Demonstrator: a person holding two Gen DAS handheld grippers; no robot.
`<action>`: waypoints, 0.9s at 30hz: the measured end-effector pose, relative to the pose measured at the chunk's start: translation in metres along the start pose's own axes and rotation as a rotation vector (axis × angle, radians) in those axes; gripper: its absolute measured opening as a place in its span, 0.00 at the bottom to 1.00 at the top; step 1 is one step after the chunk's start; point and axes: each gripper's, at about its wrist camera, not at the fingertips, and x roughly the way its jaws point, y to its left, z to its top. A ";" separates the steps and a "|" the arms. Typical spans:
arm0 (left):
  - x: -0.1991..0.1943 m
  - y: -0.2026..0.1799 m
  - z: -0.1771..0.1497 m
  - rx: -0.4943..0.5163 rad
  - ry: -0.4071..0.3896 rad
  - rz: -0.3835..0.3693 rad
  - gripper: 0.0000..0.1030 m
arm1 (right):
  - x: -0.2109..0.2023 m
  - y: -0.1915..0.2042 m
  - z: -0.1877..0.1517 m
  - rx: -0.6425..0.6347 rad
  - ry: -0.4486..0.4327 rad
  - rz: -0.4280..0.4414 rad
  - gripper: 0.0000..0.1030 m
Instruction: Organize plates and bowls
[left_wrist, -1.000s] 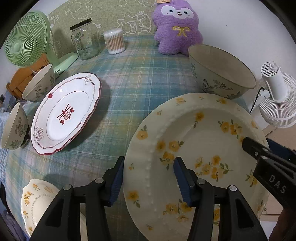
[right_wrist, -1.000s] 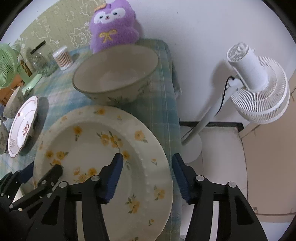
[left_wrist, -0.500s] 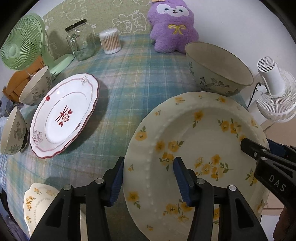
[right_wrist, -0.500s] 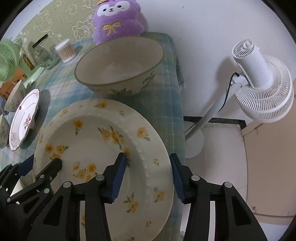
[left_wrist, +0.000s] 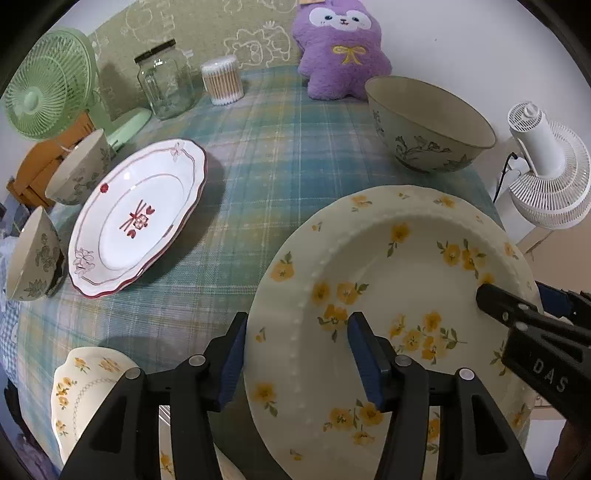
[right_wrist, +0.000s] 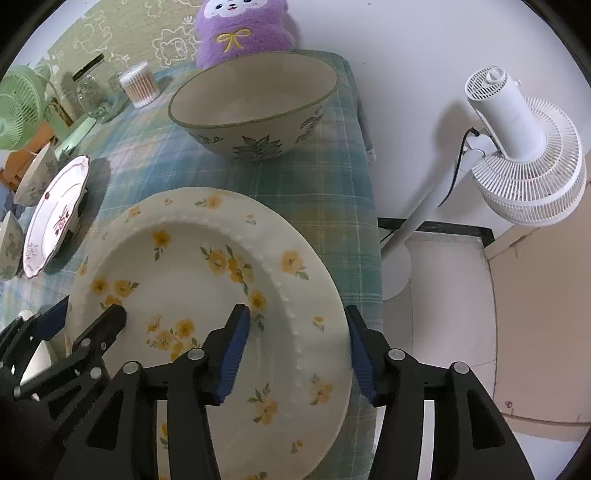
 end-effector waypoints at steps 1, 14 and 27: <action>-0.001 -0.001 0.000 0.001 -0.002 0.002 0.54 | 0.000 0.000 0.001 0.005 0.002 -0.002 0.54; -0.019 0.005 -0.010 -0.015 0.046 -0.032 0.53 | -0.021 0.004 -0.012 0.001 0.000 -0.035 0.54; -0.057 0.033 -0.017 -0.023 -0.003 -0.055 0.53 | -0.067 0.030 -0.025 0.009 -0.060 -0.054 0.54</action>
